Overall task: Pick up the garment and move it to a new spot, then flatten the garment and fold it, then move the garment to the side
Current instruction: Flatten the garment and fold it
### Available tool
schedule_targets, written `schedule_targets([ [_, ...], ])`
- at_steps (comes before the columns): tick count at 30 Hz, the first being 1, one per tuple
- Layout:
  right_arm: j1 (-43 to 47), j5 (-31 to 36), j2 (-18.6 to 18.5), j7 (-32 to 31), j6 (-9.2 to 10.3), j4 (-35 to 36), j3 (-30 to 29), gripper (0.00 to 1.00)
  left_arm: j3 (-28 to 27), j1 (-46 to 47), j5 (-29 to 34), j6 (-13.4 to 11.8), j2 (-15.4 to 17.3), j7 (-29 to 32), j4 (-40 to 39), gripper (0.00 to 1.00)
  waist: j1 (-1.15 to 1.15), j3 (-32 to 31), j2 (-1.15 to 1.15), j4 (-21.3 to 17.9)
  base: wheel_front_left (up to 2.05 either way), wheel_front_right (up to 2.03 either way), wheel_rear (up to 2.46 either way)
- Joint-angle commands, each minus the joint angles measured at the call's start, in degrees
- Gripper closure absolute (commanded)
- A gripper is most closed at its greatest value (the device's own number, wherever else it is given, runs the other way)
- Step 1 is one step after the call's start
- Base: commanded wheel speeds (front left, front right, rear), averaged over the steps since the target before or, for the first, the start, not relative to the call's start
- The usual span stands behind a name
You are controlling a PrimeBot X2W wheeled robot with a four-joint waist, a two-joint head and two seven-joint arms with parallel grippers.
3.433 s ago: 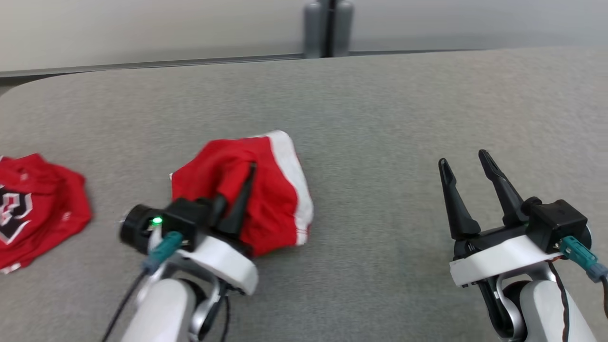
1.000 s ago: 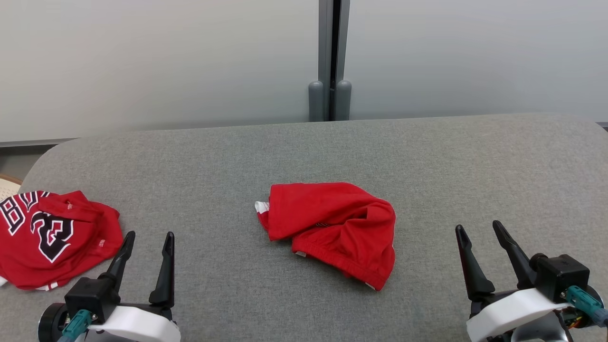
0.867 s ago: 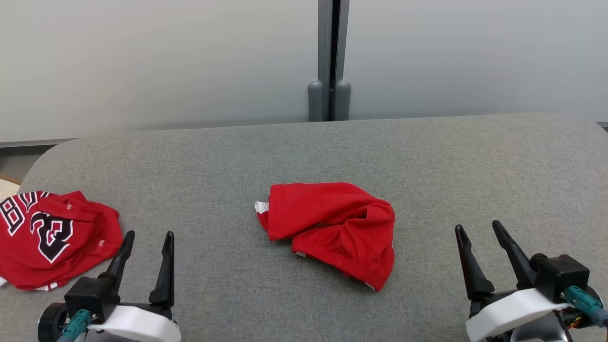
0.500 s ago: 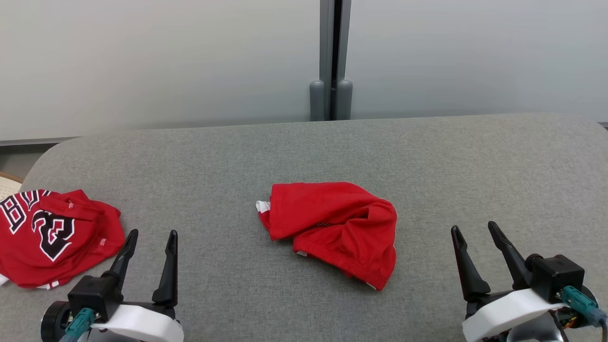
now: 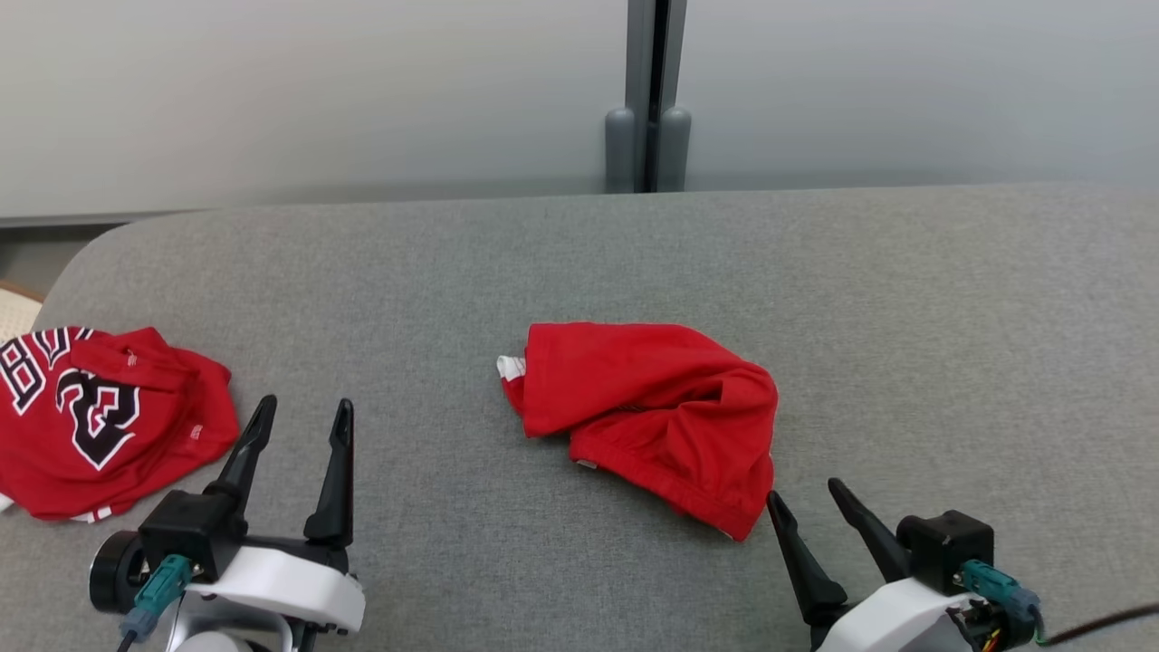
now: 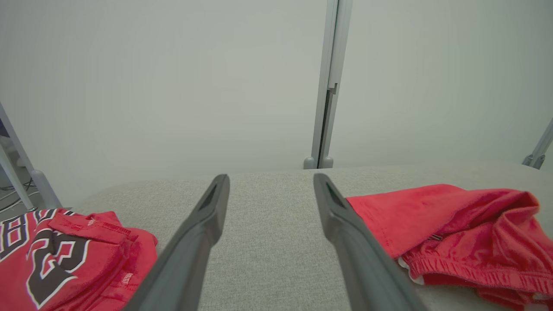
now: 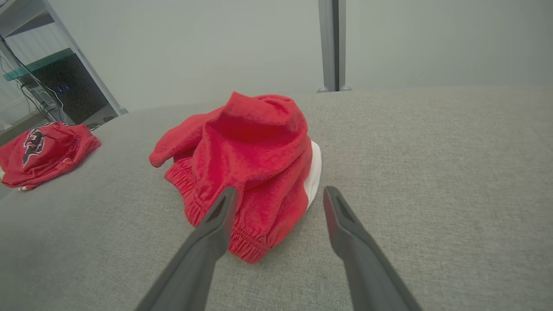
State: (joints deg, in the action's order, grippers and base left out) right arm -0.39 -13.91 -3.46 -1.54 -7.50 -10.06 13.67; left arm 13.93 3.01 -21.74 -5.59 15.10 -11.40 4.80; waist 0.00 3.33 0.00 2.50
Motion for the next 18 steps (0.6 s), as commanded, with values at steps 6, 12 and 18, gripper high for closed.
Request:
schedule_targets([
  [6,-4.43,-2.3,0.13,2.32,0.02,-9.42,0.57,0.0,0.89,3.83,0.49,0.82,-0.8,-1.17,1.14,0.0,0.0,3.48,0.0,1.94,0.0,0.0,0.0],
  [12,-9.32,-4.23,0.38,2.54,0.02,-18.95,3.23,0.0,1.57,6.72,0.67,1.61,-1.67,-2.17,2.75,0.0,0.0,6.3,0.0,3.35,0.0,0.0,0.0],
  [18,-12.08,-7.02,0.5,3.39,0.02,-23.96,6.1,1.0,1.39,8.62,0.65,2.16,-2.14,-2.86,4.1,0.0,0.0,8.13,0.0,3.6,0.0,0.0,0.0],
])
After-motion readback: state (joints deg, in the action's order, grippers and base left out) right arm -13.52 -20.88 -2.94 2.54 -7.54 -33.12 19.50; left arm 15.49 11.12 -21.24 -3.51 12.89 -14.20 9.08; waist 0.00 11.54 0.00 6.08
